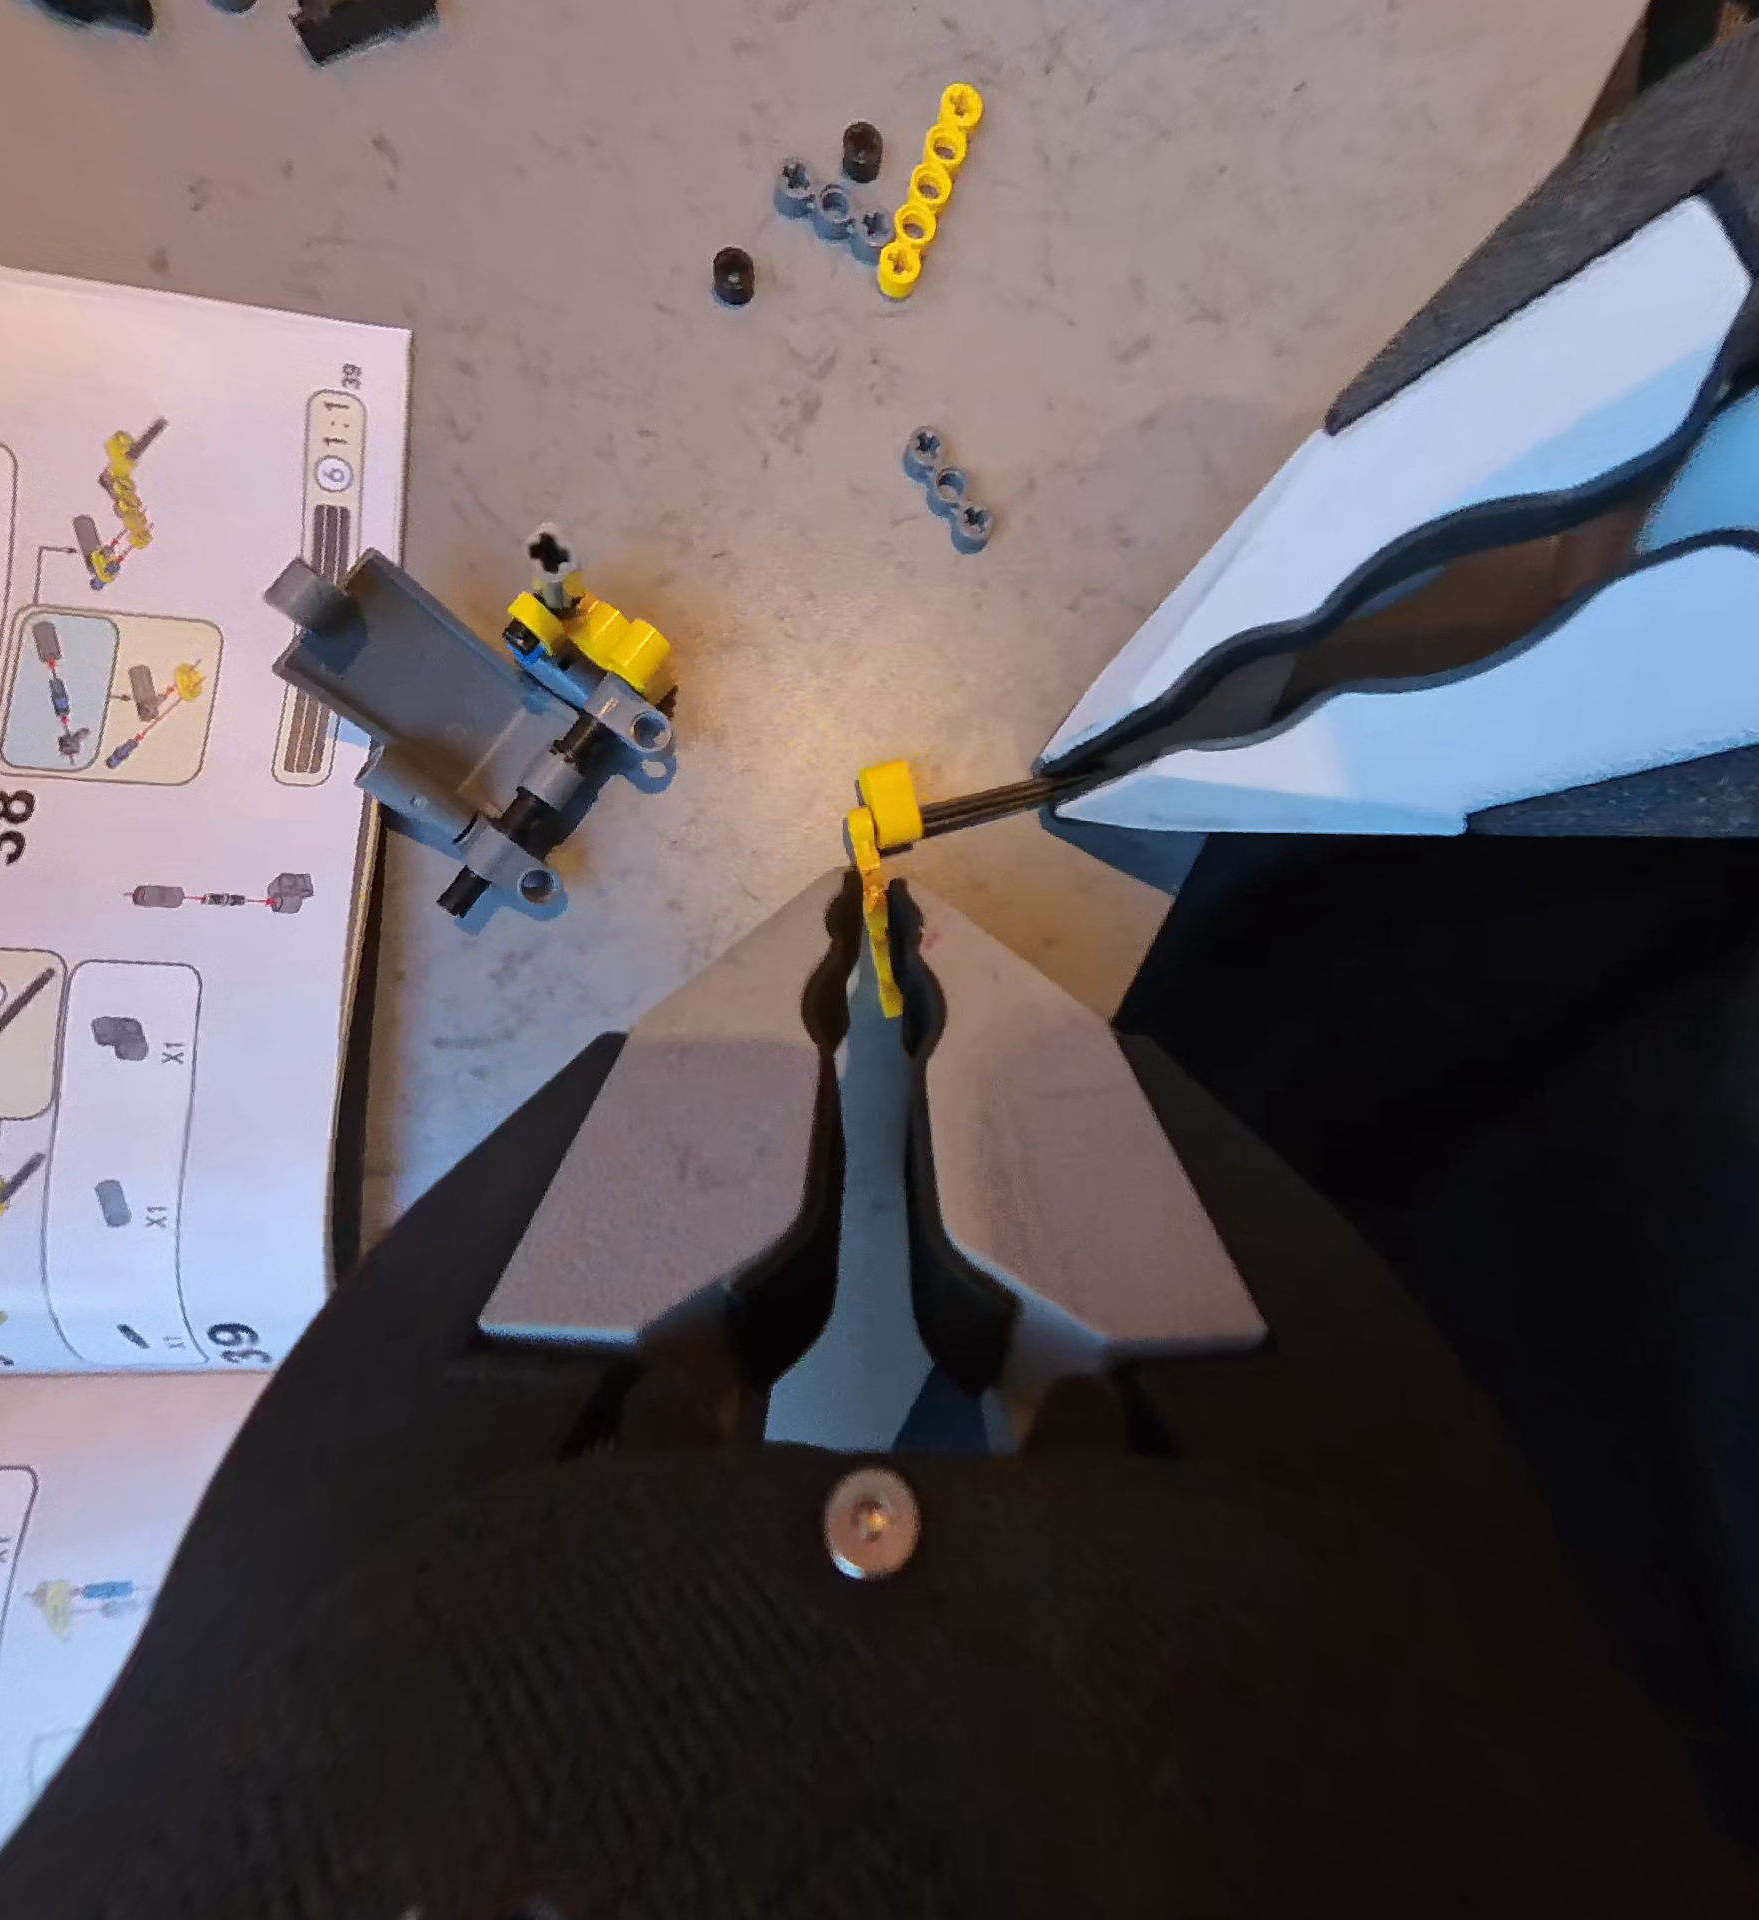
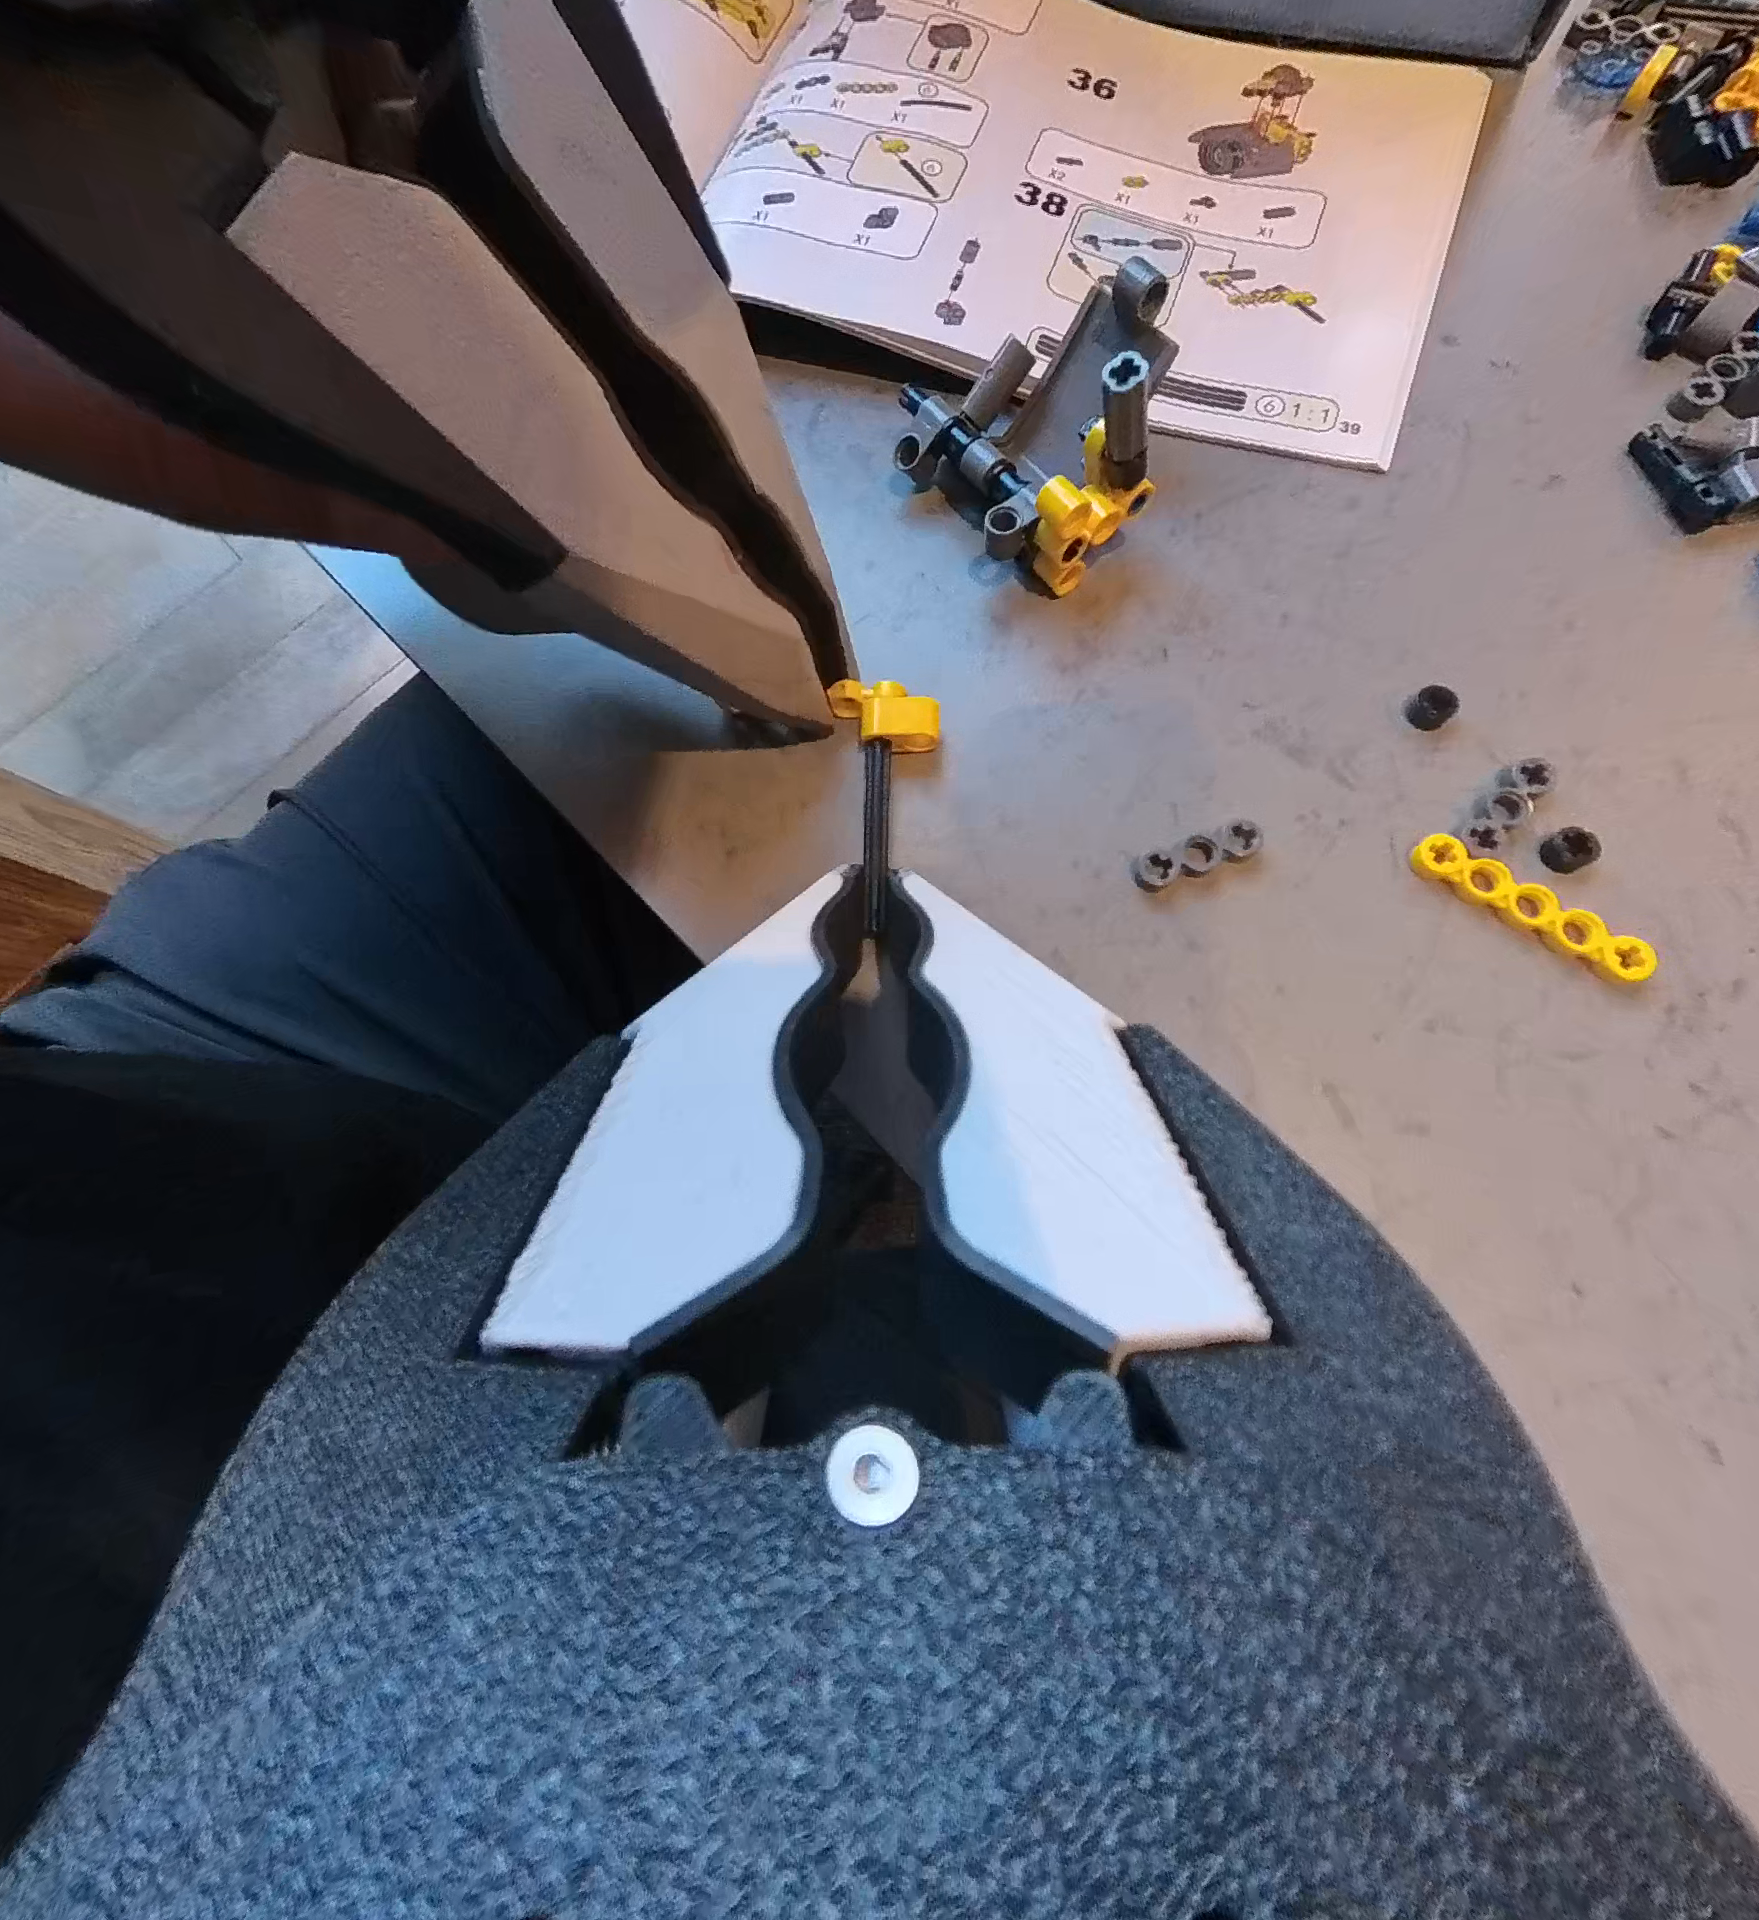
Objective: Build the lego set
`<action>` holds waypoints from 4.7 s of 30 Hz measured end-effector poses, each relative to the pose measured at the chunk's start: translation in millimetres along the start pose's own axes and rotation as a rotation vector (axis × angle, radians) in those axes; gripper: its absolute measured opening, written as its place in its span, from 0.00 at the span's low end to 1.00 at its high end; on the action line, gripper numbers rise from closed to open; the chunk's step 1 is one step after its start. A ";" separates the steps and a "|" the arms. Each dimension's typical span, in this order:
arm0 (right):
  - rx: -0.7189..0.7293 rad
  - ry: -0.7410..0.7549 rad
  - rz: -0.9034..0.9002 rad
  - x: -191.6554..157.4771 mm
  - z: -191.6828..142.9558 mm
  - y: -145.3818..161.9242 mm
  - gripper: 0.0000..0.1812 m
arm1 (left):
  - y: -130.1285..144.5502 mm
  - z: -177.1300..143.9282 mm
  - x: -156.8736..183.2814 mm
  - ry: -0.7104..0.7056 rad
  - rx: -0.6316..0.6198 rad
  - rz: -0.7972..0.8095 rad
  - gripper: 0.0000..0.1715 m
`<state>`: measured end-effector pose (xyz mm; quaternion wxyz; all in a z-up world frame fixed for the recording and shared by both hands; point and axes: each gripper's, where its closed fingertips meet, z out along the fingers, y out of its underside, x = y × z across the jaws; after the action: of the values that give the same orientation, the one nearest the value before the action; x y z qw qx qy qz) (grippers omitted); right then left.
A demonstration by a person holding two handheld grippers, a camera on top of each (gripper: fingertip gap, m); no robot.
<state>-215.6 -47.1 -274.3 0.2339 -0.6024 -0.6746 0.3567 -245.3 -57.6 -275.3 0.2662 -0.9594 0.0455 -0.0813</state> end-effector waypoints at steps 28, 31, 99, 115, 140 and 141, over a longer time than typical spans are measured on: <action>-0.134 -0.300 0.134 -26.5 11.3 -10.6 0.10 | 2.4 -3.6 -8.5 0.097 0.101 0.253 0.02; -0.133 -0.322 0.039 -22.9 3.9 -12.7 0.18 | 2.3 -3.6 -8.5 0.096 0.110 0.285 0.02; -0.118 -0.562 -0.665 -25.3 22.2 -15.6 0.29 | 10.1 -8.9 -8.5 0.176 0.099 0.363 0.02; -0.124 -0.581 -0.670 -29.2 22.5 -14.7 0.28 | 12.2 -10.0 -7.6 0.158 0.100 0.400 0.02; -0.042 -0.523 -0.604 -15.3 15.3 -29.6 0.28 | 12.8 -10.1 -8.0 0.126 0.082 0.454 0.02; -0.034 -0.500 -0.594 -13.4 15.0 -31.7 0.29 | 13.1 -10.9 -11.4 0.110 0.079 0.449 0.02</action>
<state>-245.1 -63.9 -258.2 0.1454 -0.2788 -0.8618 0.3981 -259.0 -72.7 -274.5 0.3119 -0.9082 0.2691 -0.0742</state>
